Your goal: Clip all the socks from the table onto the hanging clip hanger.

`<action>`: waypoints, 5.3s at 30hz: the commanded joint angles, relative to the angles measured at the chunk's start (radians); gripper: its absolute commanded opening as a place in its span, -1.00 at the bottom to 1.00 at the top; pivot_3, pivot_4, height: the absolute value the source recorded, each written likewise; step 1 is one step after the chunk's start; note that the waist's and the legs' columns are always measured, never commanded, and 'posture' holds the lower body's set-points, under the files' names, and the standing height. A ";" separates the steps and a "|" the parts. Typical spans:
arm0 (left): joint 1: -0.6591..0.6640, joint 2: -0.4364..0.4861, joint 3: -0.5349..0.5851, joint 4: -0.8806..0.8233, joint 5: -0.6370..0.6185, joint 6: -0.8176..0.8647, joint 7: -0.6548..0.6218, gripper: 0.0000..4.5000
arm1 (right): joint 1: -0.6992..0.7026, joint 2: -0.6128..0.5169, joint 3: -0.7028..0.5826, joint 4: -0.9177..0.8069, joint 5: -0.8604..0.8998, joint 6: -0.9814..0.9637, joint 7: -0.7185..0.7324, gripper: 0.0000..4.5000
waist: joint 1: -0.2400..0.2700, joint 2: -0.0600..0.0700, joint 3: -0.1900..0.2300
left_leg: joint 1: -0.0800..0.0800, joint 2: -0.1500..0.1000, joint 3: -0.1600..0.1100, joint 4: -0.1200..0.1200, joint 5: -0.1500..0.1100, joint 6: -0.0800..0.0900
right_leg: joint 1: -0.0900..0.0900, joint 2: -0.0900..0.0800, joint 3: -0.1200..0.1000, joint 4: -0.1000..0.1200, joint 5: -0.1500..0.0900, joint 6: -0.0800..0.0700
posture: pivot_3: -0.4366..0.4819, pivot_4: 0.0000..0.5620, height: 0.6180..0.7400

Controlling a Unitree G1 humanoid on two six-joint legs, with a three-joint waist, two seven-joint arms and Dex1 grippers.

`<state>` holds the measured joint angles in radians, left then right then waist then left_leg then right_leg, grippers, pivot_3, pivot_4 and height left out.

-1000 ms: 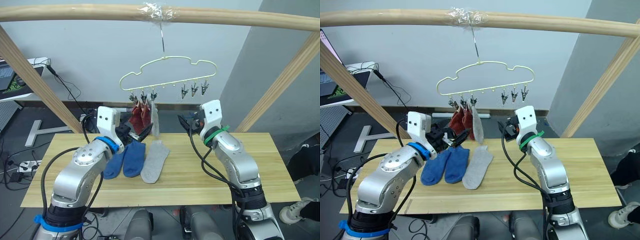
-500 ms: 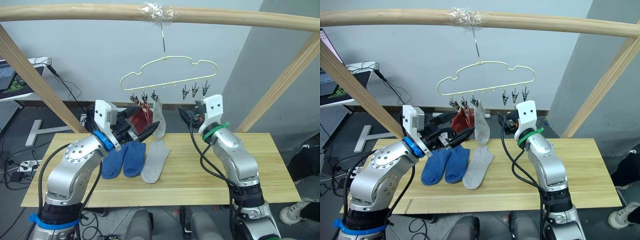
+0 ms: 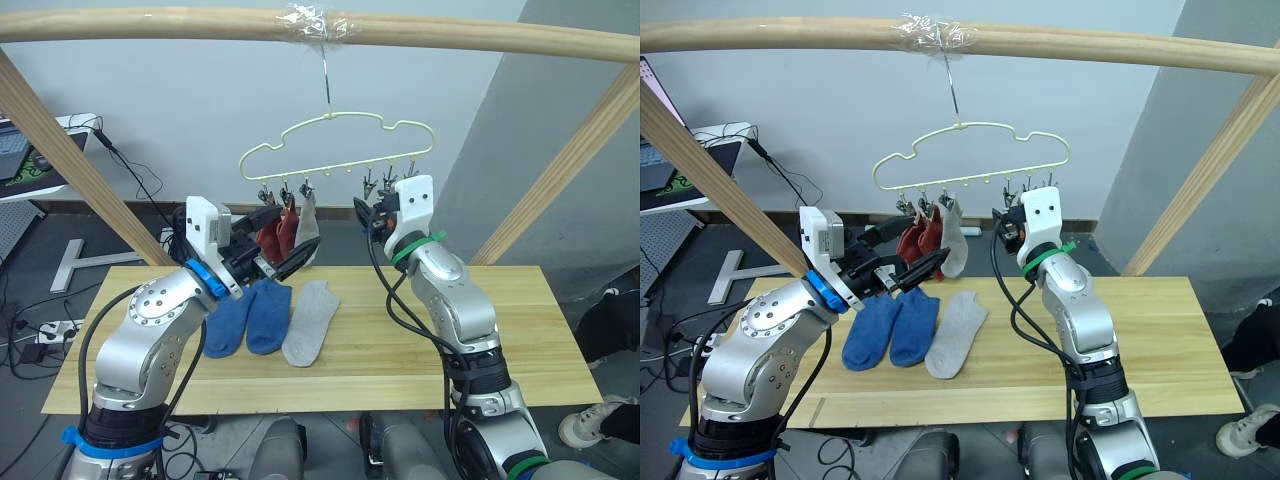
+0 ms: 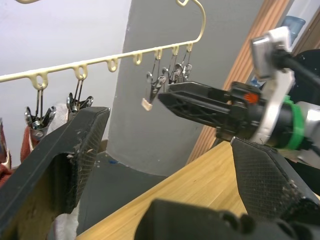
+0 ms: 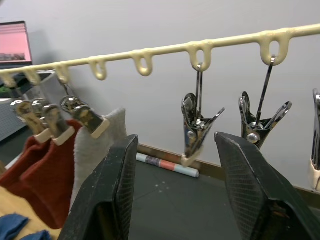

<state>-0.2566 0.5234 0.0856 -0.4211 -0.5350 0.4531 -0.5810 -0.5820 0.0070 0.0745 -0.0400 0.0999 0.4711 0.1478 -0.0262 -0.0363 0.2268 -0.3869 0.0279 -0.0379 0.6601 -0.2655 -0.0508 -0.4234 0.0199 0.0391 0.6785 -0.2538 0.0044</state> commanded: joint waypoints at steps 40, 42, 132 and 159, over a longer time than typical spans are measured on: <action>-0.025 -0.031 0.008 -0.074 -0.003 -0.008 0.048 1.00 | -0.173 0.080 -0.057 0.188 0.019 -0.108 -0.034 0.13 | 0.003 0.001 0.001 | -0.001 0.000 -0.003 0.000 0.000 0.000 | -0.001 0.000 -0.001 0.000 0.000 0.000 | 0.19 -0.29 1.00; -0.030 -0.031 0.008 -0.075 -0.005 -0.009 0.048 1.00 | -0.174 0.082 -0.059 0.190 0.018 -0.112 -0.037 0.13 | 0.003 0.001 0.001 | -0.003 0.000 -0.003 0.000 0.000 0.000 | -0.001 0.000 -0.001 0.000 0.000 0.000 | 0.19 -0.29 1.00; -0.044 -0.289 -0.307 0.773 0.503 -0.296 0.153 1.00 | -0.124 0.012 -0.067 0.107 0.042 -0.029 -0.008 -0.99 | -0.001 0.006 0.004 | -0.006 -0.001 -0.001 0.000 0.000 0.001 | -0.003 -0.001 -0.002 -0.001 0.000 0.000 | -0.01 -0.18 1.00; -0.040 -0.341 -0.307 0.866 0.543 -0.256 0.085 -0.99 | -0.127 -0.006 -0.067 0.083 0.054 -0.003 0.001 -1.00 | -0.005 0.006 0.004 | -0.005 -0.001 -0.001 0.000 -0.001 0.001 | -0.002 -0.001 -0.003 -0.002 0.000 0.000 | -0.05 -0.23 1.00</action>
<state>-0.3137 0.1901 -0.2091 0.4297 0.0013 0.2012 -0.4879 -0.7045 0.0083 0.0154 0.0801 0.1407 0.4618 0.1420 -0.0311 -0.0302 0.2311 -0.3922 0.0271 -0.0390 0.6601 -0.2661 -0.0495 -0.4257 0.0184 0.0361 0.6770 -0.2539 0.0047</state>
